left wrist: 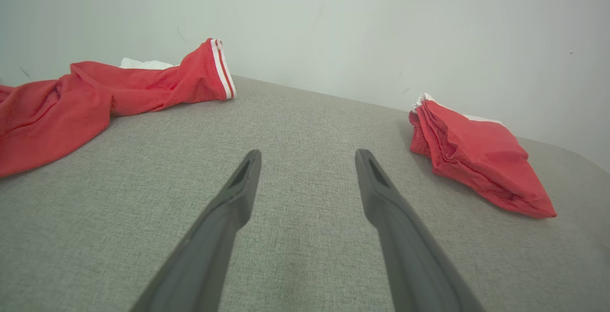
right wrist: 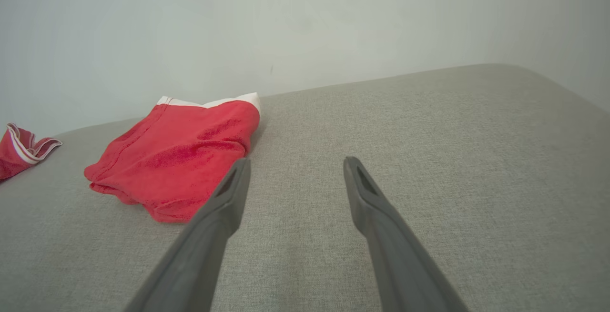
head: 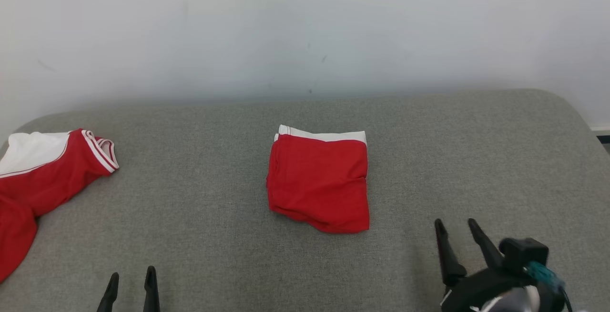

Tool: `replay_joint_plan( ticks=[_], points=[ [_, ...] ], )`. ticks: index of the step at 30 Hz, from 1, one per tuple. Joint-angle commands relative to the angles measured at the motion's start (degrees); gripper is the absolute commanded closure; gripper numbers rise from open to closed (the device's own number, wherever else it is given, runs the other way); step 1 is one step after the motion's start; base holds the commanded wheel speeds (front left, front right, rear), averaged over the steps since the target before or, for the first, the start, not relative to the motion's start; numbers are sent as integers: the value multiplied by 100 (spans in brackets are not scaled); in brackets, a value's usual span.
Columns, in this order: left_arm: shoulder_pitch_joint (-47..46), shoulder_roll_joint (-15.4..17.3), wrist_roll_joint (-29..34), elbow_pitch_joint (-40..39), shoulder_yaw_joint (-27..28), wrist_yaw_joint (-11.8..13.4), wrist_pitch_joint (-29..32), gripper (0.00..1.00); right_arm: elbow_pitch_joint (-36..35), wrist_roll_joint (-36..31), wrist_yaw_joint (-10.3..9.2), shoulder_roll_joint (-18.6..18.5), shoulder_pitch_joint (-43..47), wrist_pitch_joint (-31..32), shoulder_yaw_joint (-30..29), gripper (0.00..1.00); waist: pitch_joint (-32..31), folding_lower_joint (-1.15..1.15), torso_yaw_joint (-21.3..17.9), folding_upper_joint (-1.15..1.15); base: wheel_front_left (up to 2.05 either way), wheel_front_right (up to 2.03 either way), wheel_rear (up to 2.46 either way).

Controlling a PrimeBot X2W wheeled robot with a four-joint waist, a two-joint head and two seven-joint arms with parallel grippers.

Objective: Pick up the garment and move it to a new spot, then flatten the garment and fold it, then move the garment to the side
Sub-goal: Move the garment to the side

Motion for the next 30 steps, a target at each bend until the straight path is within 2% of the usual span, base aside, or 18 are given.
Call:
replay_joint_plan(
  ticks=[1, 3, 8, 11, 14, 19, 20, 30],
  points=[
    [-103, 10, 18, -24, 30, -1, -23, 0, -45, -41, -13, 3, -167, 284, 111, 0, 31, 0, 13, 0, 0, 0, 0],
    [-117, 22, 31, -70, 41, -11, -23, 0, -127, -36, -13, 5, -340, 842, 261, 0, 78, 0, 12, 0, 0, 0, 0],
    [-272, 29, 89, -185, -8, -28, -23, 0, -227, 281, -13, 3, -1068, 2817, -154, 0, 364, 0, 108, 0, 0, 0, 0],
    [-460, -48, 118, -221, -154, -42, -23, 0, -188, 208, -13, -4, -1870, 3843, -514, 0, 684, 0, 365, 0, 0, 0, 0],
    [-620, -69, 123, -187, -265, -38, -23, 0, 123, 132, -13, 12, -2363, 4342, -695, 0, 891, 0, 605, 0, 0, 0, 0],
    [-726, -90, 125, -183, -361, -41, -23, 0, 626, 126, -13, 6, -2838, 4565, -844, 0, 1128, 0, 885, 0, 0, 0, 0],
    [-735, -95, 119, -185, -383, -43, -23, 0, 890, 107, -13, 3, -3003, 4500, -871, 0, 1202, 0, 1002, 0, 0, 0, 0],
    [-828, -99, 79, -224, -463, -48, -23, 0, 1966, 107, -13, 2, -3324, 4034, -779, 0, 1435, 0, 1180, 0, 0, 0, 0]
  ],
)
